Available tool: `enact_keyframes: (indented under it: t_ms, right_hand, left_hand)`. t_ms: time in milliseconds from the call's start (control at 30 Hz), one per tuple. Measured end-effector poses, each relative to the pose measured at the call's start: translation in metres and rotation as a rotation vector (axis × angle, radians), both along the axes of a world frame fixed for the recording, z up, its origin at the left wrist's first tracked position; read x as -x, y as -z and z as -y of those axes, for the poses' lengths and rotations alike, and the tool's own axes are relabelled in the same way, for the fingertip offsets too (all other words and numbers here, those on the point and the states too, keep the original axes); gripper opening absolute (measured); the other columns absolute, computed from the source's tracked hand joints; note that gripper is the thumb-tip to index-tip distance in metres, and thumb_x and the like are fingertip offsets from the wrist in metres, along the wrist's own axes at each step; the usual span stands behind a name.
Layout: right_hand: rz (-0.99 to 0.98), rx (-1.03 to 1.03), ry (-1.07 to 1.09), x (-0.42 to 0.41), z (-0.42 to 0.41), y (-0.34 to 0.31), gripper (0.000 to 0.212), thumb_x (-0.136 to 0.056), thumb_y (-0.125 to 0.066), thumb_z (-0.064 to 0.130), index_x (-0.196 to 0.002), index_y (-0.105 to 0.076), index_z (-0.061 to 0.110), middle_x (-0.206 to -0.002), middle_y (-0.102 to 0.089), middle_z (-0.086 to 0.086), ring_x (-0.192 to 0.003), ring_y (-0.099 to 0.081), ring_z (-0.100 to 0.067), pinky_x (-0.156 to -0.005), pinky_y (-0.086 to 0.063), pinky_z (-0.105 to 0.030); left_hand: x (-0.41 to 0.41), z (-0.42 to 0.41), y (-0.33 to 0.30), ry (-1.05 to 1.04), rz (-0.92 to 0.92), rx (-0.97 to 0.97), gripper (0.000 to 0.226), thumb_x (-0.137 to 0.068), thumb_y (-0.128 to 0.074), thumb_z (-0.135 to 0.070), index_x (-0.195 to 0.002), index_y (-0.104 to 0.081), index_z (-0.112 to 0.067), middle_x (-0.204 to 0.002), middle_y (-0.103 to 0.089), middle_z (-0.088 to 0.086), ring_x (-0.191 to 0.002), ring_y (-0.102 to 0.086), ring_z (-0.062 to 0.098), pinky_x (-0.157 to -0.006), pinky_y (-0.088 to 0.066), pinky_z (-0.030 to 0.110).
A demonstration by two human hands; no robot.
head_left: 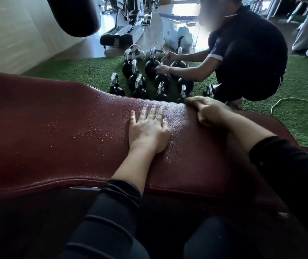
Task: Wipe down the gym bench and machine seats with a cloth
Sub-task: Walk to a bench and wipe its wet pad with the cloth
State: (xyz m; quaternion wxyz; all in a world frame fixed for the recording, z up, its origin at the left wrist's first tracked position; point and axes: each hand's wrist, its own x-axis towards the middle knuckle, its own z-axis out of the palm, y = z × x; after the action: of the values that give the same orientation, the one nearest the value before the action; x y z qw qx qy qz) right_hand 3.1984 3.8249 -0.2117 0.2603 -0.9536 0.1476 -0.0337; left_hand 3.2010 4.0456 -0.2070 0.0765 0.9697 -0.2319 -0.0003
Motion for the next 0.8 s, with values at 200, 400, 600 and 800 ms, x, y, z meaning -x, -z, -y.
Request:
enact_keyframes:
  t_ms: [200,400,600,800]
  right_hand:
    - [0.062,0.170,0.052,0.068,-0.013,0.008,0.046,-0.100,-0.034,0.030,-0.145,-0.031,0.023,-0.154,-0.026,-0.001,-0.143,-0.018,-0.018,-0.116,-0.011,-0.030]
    - [0.046,0.234,-0.088,0.024,-0.074,0.003,0.048,-0.101,-0.026,0.035,-0.148,-0.023,0.025,-0.157,-0.017,0.001,-0.145,-0.010,-0.015,-0.118,-0.002,-0.028]
    - [-0.077,0.056,0.081,-0.022,-0.025,-0.005,0.040,-0.098,-0.032,0.043,-0.135,-0.044,0.034,-0.139,-0.048,-0.004,-0.125,-0.046,-0.027,-0.102,-0.037,-0.035]
    - [0.044,0.139,0.078,0.048,-0.022,0.005,0.047,-0.100,-0.034,0.027,-0.146,-0.031,0.019,-0.155,-0.024,-0.002,-0.143,-0.018,-0.017,-0.116,-0.010,-0.028]
  left_hand:
    - [-0.001,0.002,0.001,0.002,0.007,0.003,0.056,-0.101,-0.015,-0.040,-0.155,-0.004,-0.030,-0.162,0.002,-0.009,-0.149,0.005,0.012,-0.119,0.010,0.044]
    - [-0.001,0.002,0.001,-0.002,0.011,0.002,0.056,-0.102,-0.016,-0.038,-0.155,-0.006,-0.027,-0.162,0.001,-0.009,-0.149,0.005,0.012,-0.119,0.009,0.044]
    - [-0.001,0.001,0.001,0.000,0.002,0.011,0.056,-0.102,-0.017,-0.038,-0.155,-0.004,-0.026,-0.162,0.001,-0.011,-0.149,0.005,0.011,-0.119,0.009,0.043]
    - [0.000,0.001,-0.002,0.002,-0.006,0.005,0.056,-0.102,-0.016,-0.038,-0.155,-0.004,-0.026,-0.162,0.002,-0.010,-0.149,0.004,0.012,-0.119,0.009,0.043]
